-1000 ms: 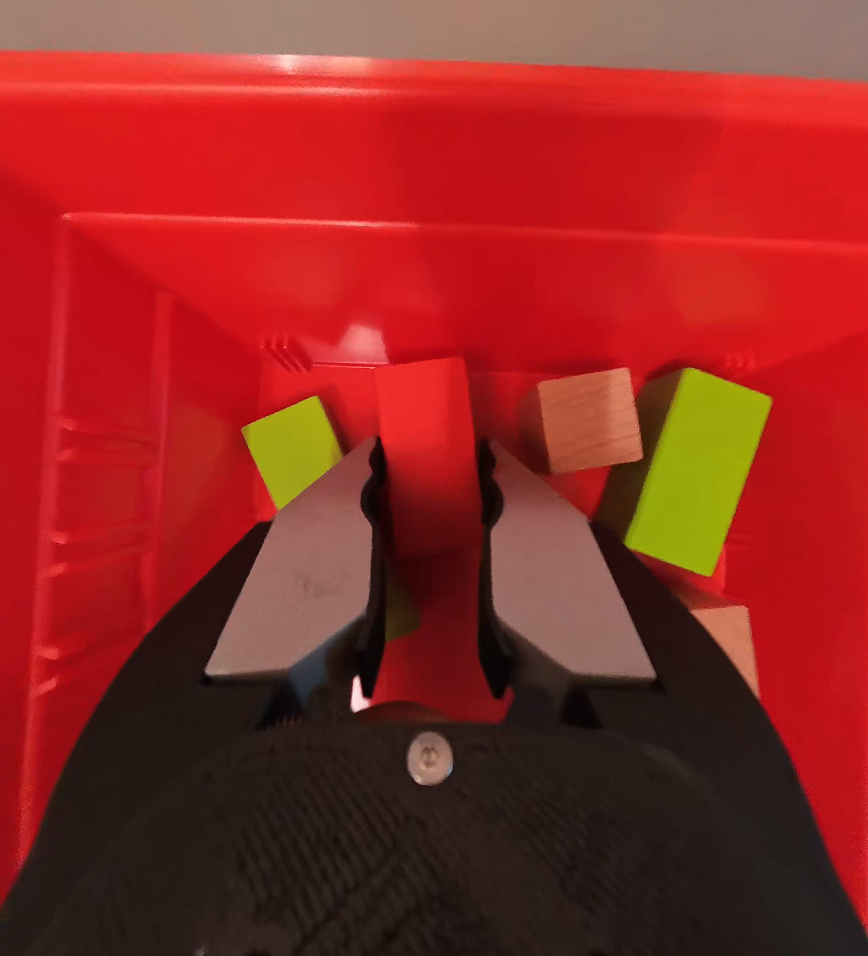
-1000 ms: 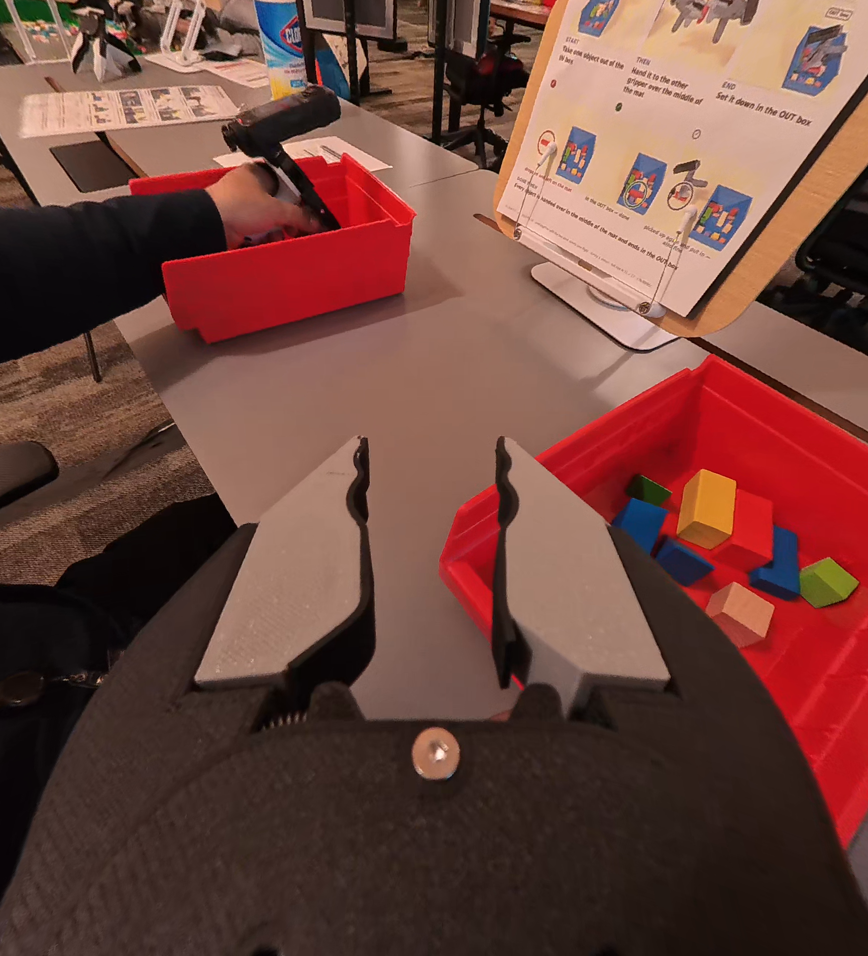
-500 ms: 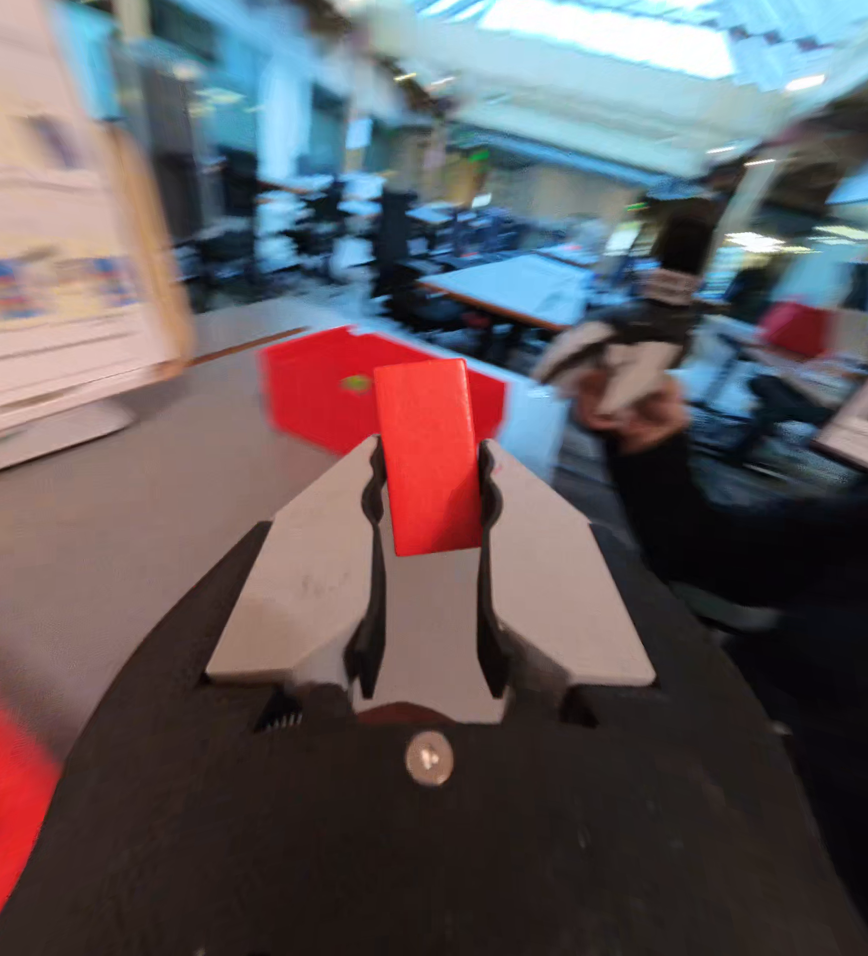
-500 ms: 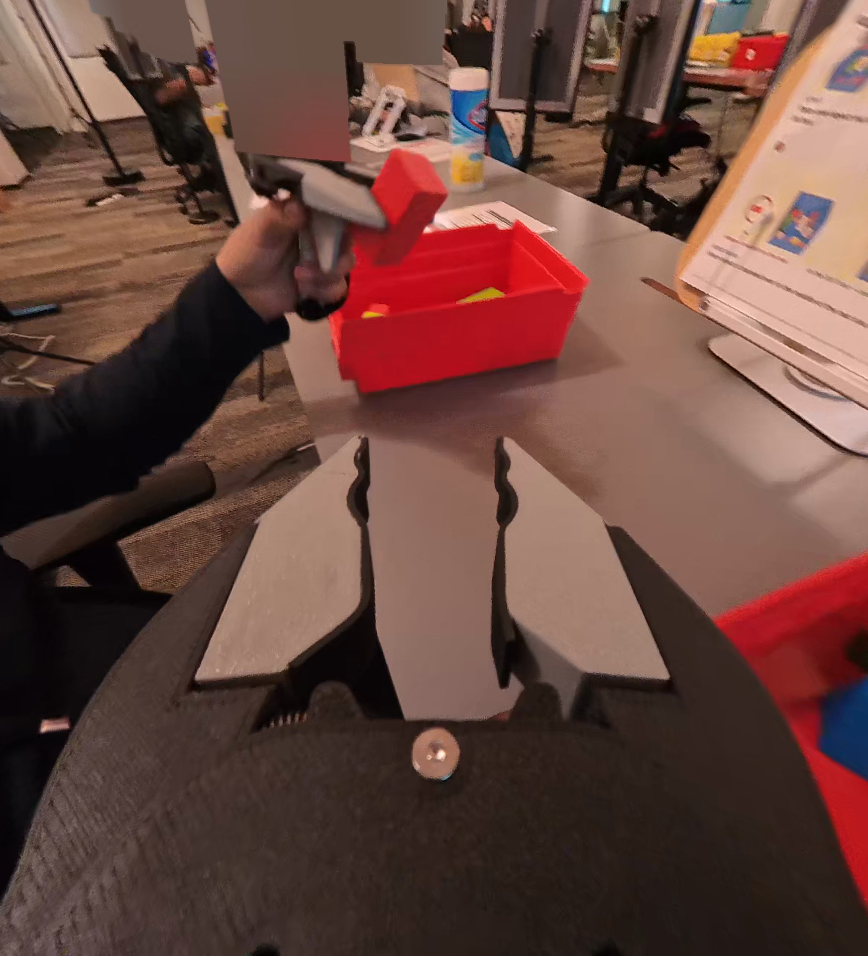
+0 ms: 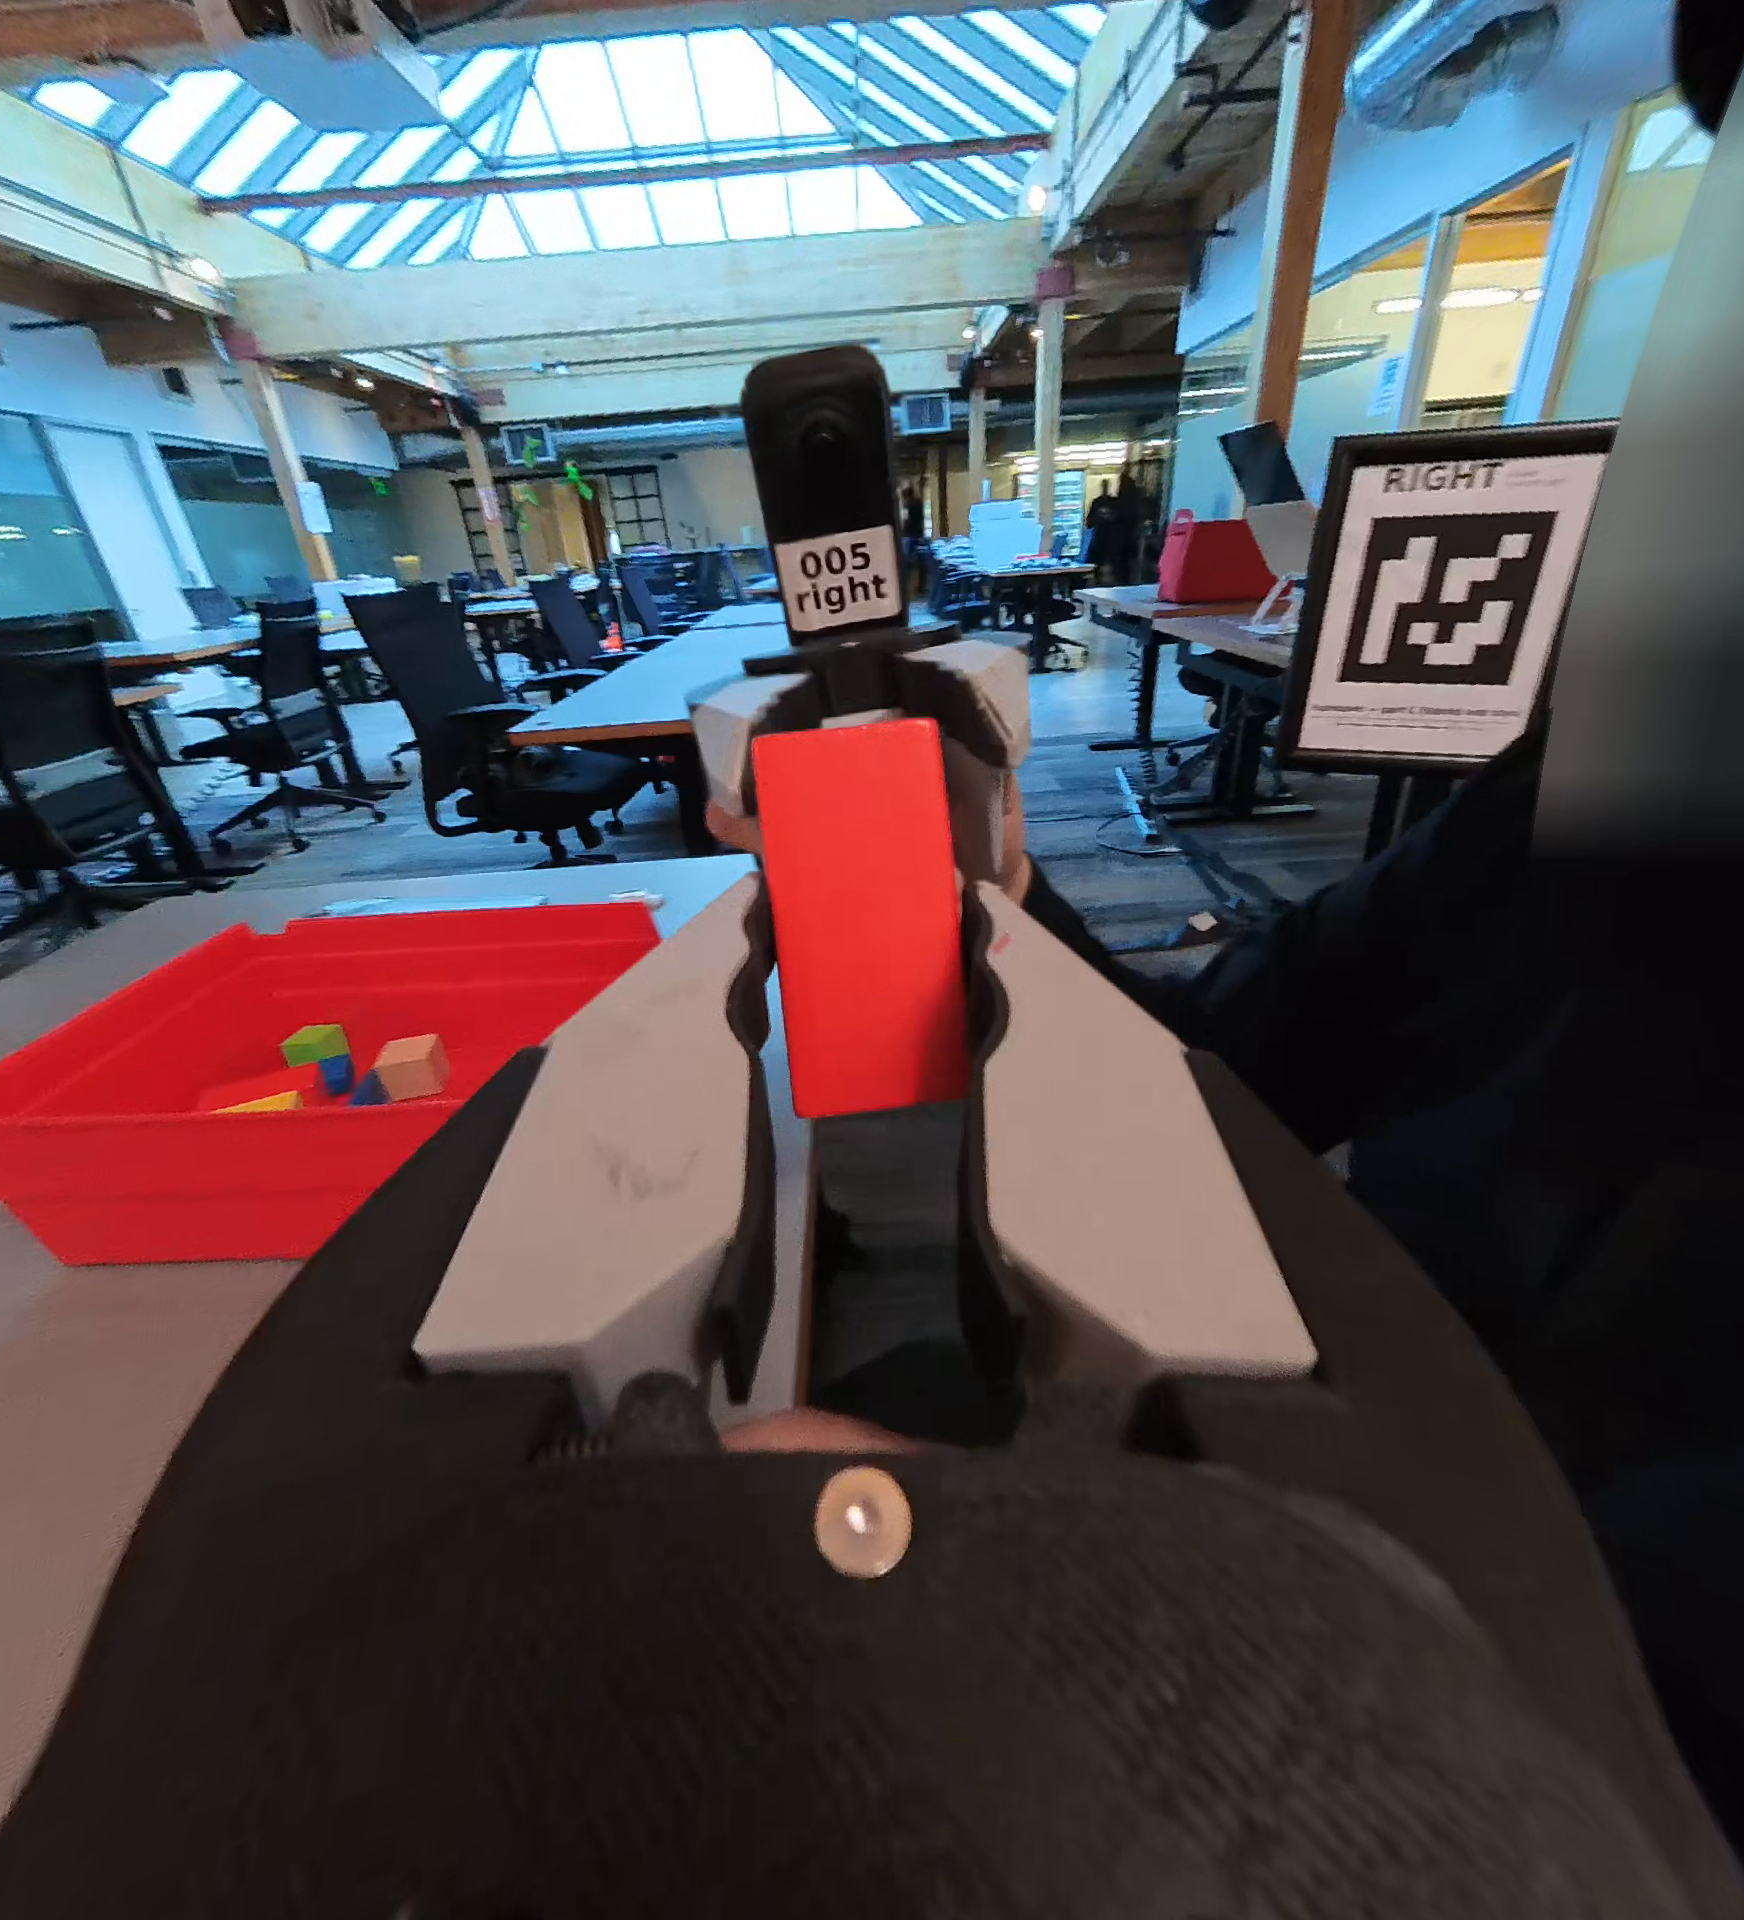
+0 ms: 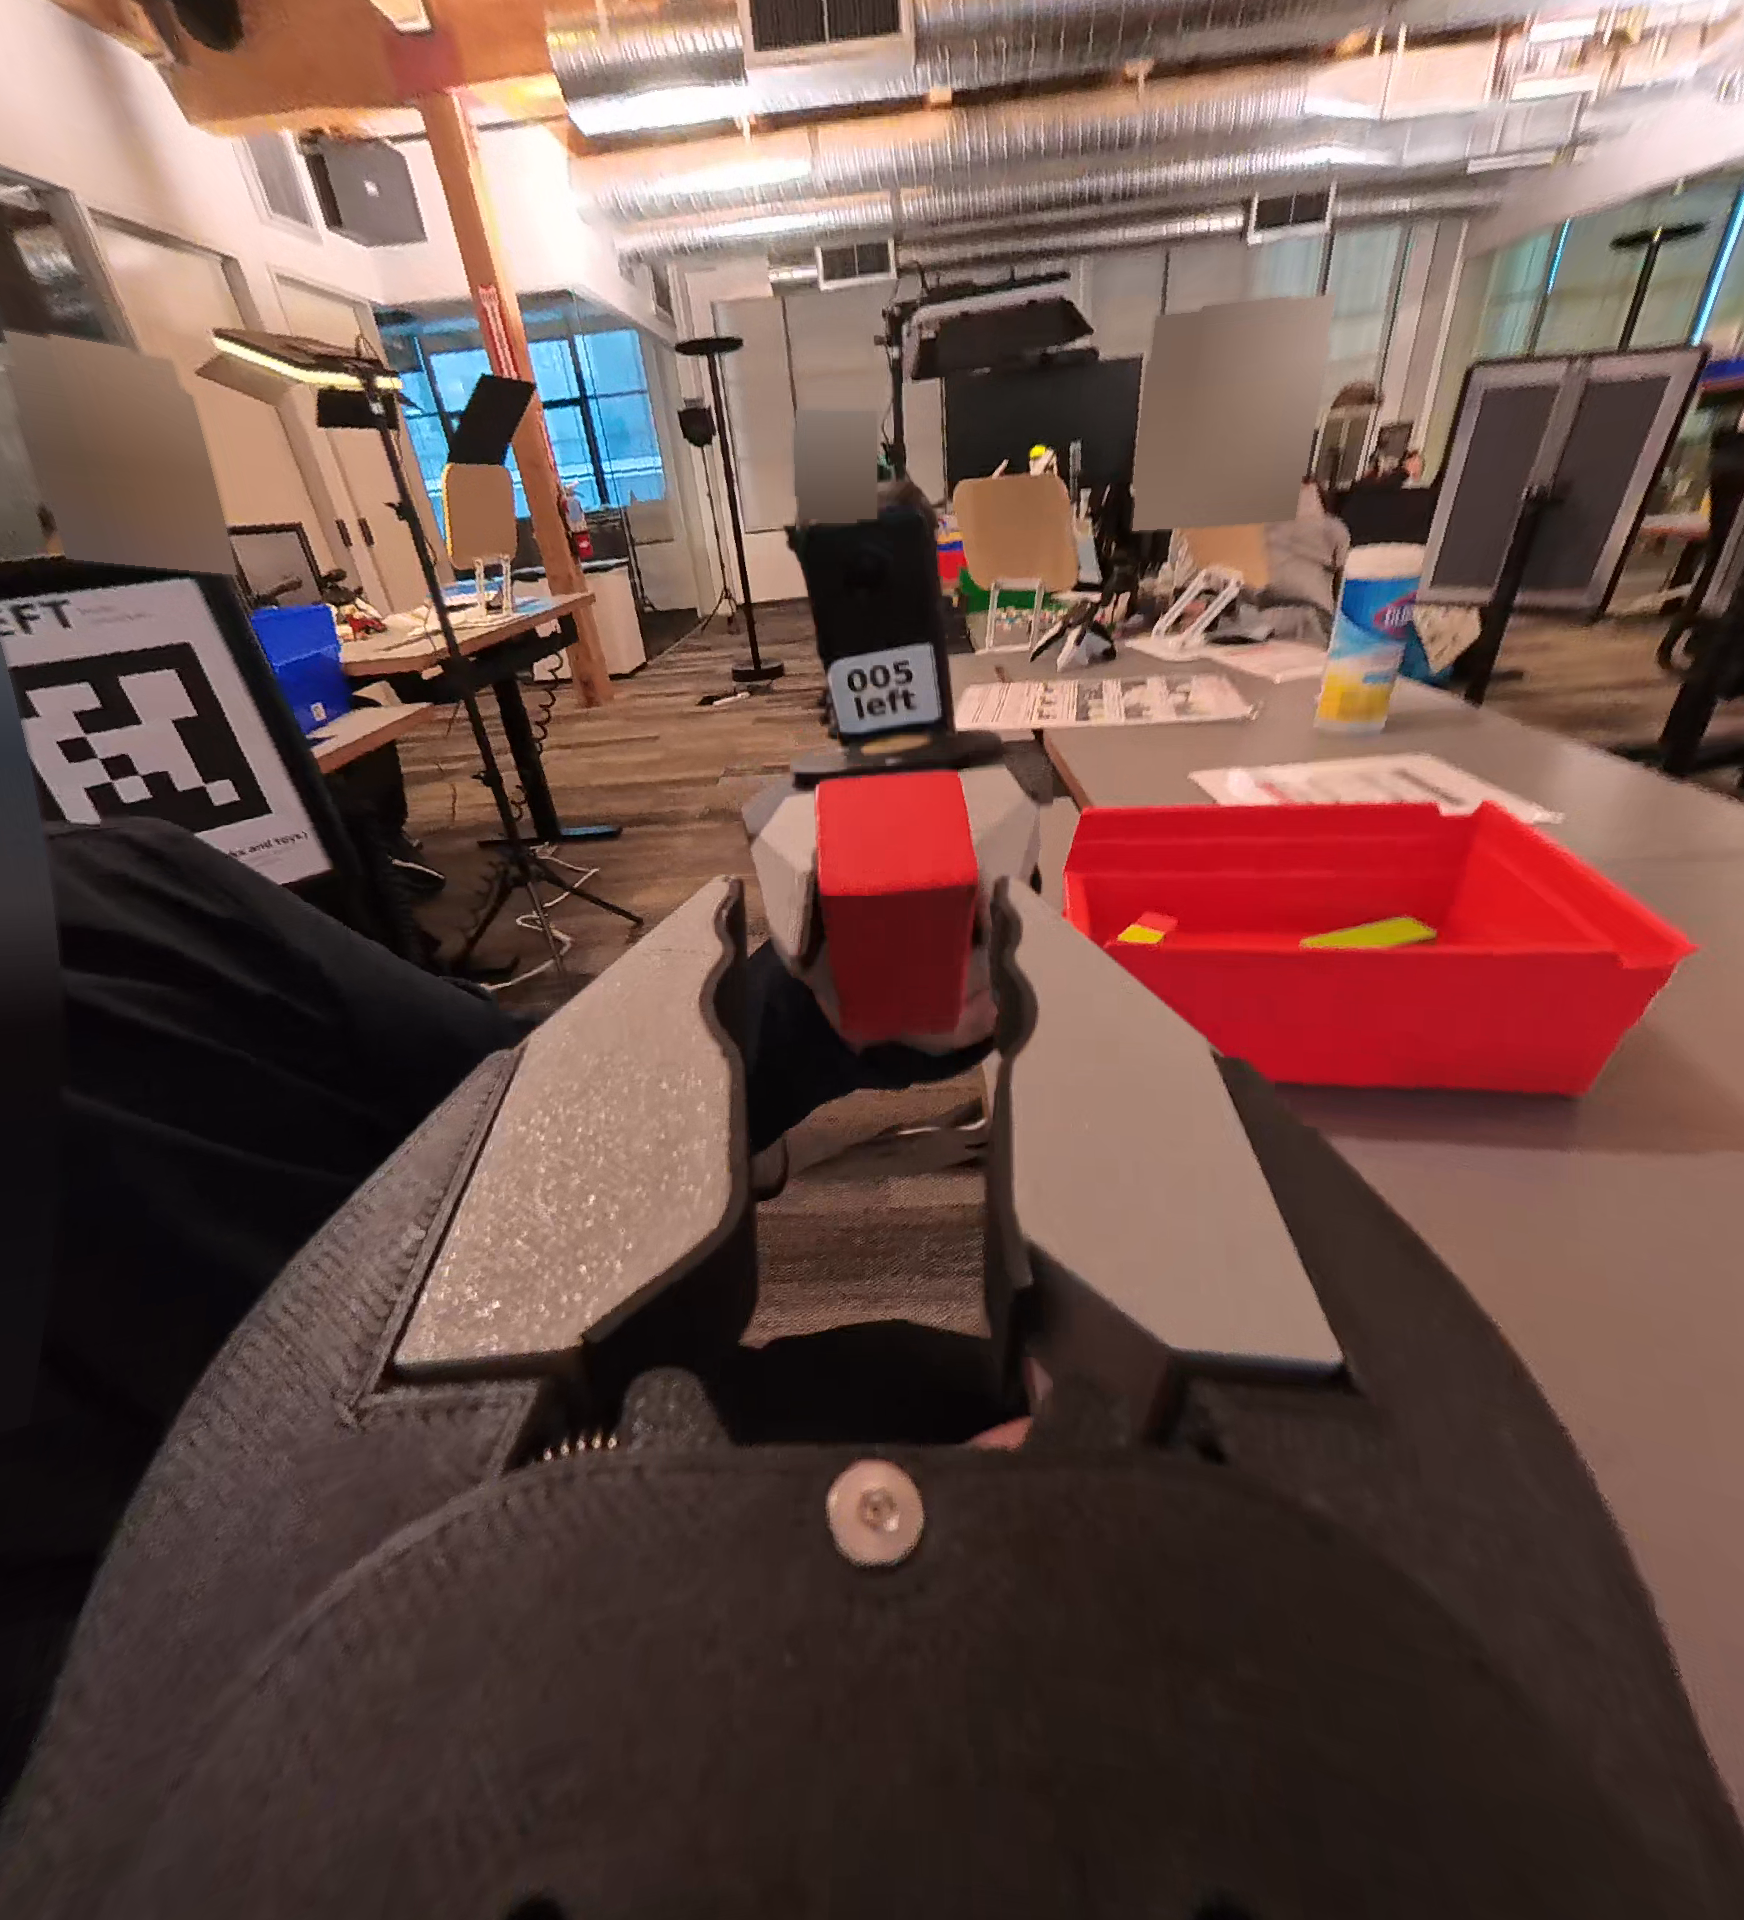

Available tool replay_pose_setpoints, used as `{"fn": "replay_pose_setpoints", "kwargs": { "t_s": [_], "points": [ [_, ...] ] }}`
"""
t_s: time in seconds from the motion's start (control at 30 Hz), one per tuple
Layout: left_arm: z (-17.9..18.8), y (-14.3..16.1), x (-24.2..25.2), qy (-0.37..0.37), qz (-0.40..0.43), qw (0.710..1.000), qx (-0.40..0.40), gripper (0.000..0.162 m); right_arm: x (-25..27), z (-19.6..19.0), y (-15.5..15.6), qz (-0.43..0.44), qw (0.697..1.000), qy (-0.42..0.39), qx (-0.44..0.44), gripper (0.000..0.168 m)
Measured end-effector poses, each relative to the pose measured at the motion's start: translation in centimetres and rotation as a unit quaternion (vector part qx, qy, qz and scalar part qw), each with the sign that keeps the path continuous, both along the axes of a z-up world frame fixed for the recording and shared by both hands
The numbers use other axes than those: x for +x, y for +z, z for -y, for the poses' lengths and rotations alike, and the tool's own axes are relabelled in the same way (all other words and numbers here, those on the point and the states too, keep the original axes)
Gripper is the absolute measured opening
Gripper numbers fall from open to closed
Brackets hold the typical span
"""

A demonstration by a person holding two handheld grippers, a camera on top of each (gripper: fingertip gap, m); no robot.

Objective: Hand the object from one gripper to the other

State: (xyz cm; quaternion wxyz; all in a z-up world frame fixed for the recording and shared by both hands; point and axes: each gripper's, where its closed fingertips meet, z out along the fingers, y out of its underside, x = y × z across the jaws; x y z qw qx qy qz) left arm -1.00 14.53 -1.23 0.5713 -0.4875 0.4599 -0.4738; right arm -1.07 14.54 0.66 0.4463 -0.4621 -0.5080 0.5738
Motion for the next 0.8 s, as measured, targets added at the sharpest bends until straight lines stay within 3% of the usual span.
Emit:
{"fn": "replay_pose_setpoints", "kwargs": {
  "t_s": [0.13, 0.33, 0.8],
  "points": [
    [0.5, -0.2, 1.2, -0.015, 0.0, 1.0, -0.021, 0.034, -0.5, 0.1, -0.4, 0.006, 0.999, -0.025, 0.031, 0.03],
    [0.4, -0.2, 1.3, -0.021, 0.014, 0.998, -0.05, 0.033, -0.9, 0.2, -0.6, 0.011, 0.999, -0.033, 0.036, 0.032],
    [-1.4, -3.0, 1.5, -0.018, -0.032, 0.992, -0.121, 0.032, -0.2, -1.5, -1.0, 0.023, 0.997, -0.063, 0.029, 0.031]
  ]
}}
